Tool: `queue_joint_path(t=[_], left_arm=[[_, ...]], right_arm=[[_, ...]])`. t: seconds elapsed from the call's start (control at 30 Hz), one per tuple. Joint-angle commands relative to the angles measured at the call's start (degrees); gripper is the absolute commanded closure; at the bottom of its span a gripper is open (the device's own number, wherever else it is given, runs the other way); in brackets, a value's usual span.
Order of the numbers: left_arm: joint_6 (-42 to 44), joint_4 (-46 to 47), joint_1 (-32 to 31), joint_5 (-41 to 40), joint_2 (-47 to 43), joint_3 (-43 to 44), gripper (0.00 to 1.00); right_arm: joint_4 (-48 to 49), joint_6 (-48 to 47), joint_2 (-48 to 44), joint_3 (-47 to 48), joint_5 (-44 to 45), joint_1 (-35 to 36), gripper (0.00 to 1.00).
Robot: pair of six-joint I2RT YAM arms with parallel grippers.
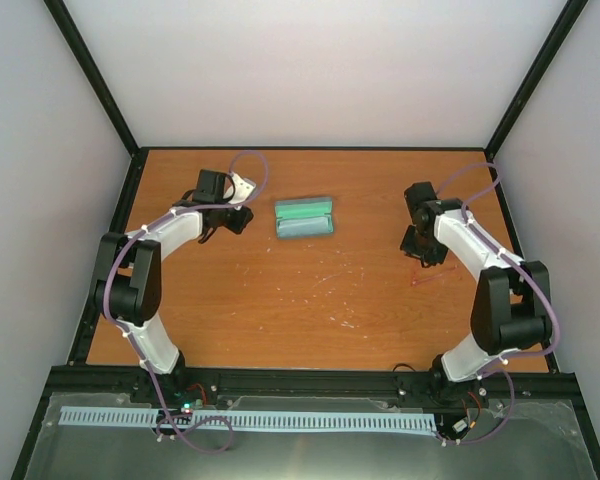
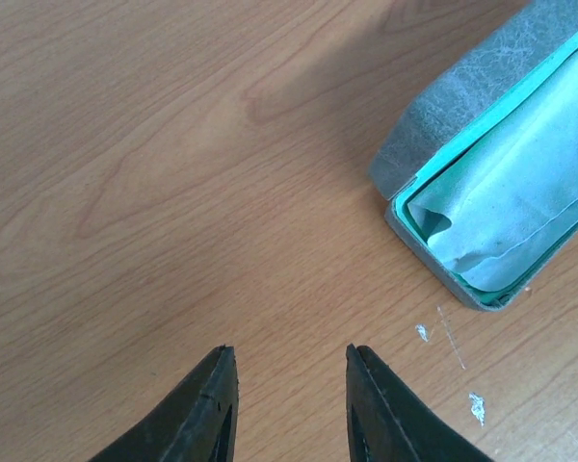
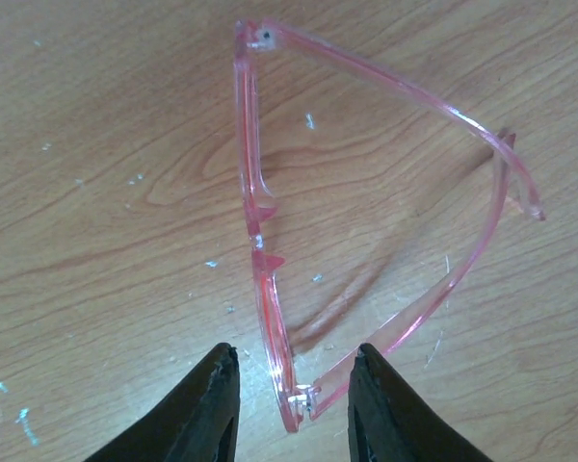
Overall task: Organize the sunglasses
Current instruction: Adjust the sunglasses at the center of the board.
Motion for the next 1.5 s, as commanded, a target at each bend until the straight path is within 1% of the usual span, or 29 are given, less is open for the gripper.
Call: queue_joint_path(t=[0.0, 0.1, 0.37, 0.63, 0.7, 0.77, 0.87, 0.93, 1.03, 1.17, 1.27, 1.37, 1.47], left_arm=[[0.9, -0.5, 0.7, 1.4, 0.5, 2.6, 0.67], [1.1, -0.4, 1.0, 1.4, 0.6, 2.5, 0.67], [1.1, -0.2, 1.6, 1.0, 0.2, 1.8, 0.67], [1.5, 0.0, 1.9, 1.1, 0.1, 1.2, 0.67], [1.6, 0.1, 2.0, 1.1, 0.2, 1.2, 0.67], [1.6, 0.2, 2.0, 1.0, 0.3, 1.2, 0.67], [1.7, 0.2, 2.1, 0.9, 0.4, 1.1, 0.67], [1.8, 0.3, 2.1, 0.9, 0.5, 1.0, 0.67], [1.9, 0.2, 2.1, 1.0, 0.6, 0.9, 0.67], [2.3, 0.3, 2.1, 1.2, 0.9, 0.9, 0.67], [2.5, 0.5, 2.1, 1.3, 1.1, 0.9, 0.67], [3.0, 0.8, 2.1, 1.4, 1.0, 0.5, 0.67], [3.4, 1.3, 2.1, 1.5, 0.8, -0.1, 0.67]], right_arm=[[-0.2, -0.5, 3.4, 0.2, -0.5, -0.7, 0.7], [0.2, -1.8, 6.4, 1.6, -1.3, -0.7, 0.73], [0.0, -2.7, 11.7, 3.3, -2.9, -0.7, 0.74], [1.0, -3.3, 14.8, 5.1, -1.5, -0.9, 0.75], [1.1, -3.6, 15.8, 5.7, -1.4, -0.9, 0.78], [0.9, -4.3, 16.9, 6.2, -1.2, -1.1, 0.84], [0.6, -4.7, 18.1, 6.5, -0.9, -1.5, 0.88], [0.8, -4.8, 18.2, 6.5, -1.0, -1.8, 0.96], [0.7, -4.2, 18.1, 7.3, -1.7, -1.8, 0.97], [1.1, -0.5, 17.4, 8.6, -5.7, -1.9, 0.97], [3.0, 4.2, 17.0, 9.1, -10.9, -1.9, 0.97], [5.9, 10.6, 17.4, 8.9, -15.0, -1.9, 0.97], [10.7, 19.6, 17.3, 7.2, -17.6, -1.8, 0.97]])
